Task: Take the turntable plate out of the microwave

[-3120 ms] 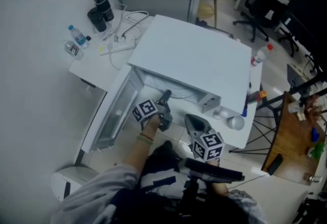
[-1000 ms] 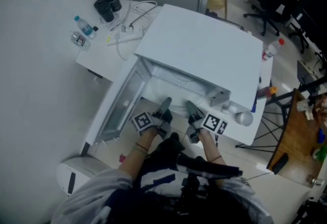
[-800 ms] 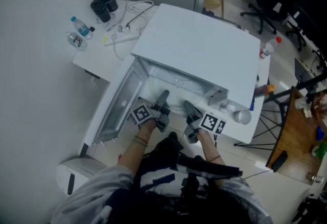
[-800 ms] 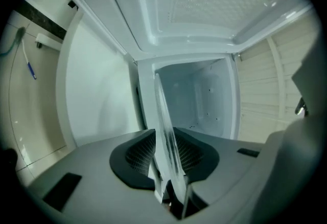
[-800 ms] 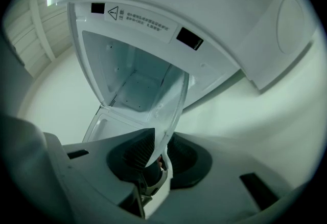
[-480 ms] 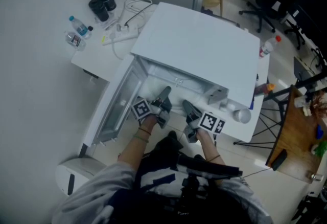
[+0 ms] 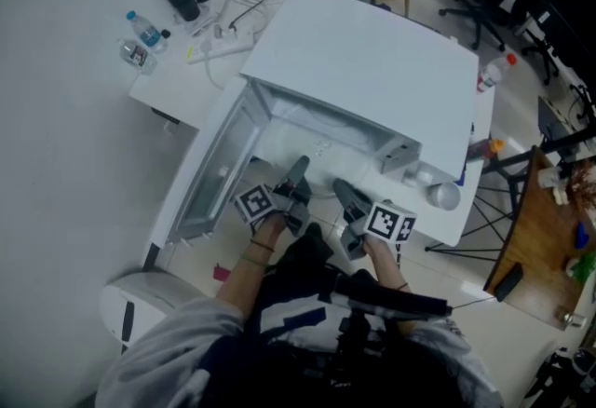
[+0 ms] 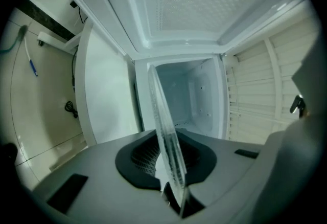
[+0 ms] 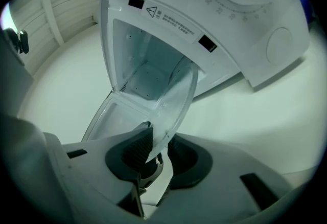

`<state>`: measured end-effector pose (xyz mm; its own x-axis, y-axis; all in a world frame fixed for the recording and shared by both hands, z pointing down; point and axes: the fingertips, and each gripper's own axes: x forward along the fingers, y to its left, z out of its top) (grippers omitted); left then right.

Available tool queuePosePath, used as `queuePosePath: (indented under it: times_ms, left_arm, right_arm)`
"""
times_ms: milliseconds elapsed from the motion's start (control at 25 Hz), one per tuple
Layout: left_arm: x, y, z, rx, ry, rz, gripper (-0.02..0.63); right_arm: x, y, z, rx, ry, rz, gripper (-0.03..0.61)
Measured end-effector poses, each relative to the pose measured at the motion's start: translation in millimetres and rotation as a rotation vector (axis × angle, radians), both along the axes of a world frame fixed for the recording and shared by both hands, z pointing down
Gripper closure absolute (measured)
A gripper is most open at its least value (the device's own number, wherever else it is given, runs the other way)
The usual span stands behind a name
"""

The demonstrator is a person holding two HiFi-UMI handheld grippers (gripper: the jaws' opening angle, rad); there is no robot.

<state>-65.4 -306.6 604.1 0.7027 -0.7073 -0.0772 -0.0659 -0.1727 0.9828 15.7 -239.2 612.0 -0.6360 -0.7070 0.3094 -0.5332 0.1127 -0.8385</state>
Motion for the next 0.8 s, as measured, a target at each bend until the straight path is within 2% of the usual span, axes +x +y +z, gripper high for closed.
queuePosePath:
  times_ms: [80, 400, 560, 800]
  left_arm:
    - [-1.3, 7.6, -6.2, -0.002, 0.021, -0.004, 0.584]
    - [-13.3, 53.1, -28.4, 0.033, 0.002, -0.075, 0.584]
    - [-13.9, 89.3, -37.3, 0.030, 0.032, -0.127, 0.584]
    - [-14.8, 149.2, -49.7, 0.056, 0.019, -0.192, 0.584]
  right_arm:
    - [-2.4, 6.1, -4.2, 0.014, -0.004, -0.009, 0.479]
    - [-7.8, 45.4, -28.9, 0.049, -0.005, -0.070, 0.477]
    - [-6.2, 76.2, -36.4, 0.059, 0.005, -0.119, 0.477]
    - [-2.3, 129.9, -46.6, 0.093, -0.003, -0.171, 0.477]
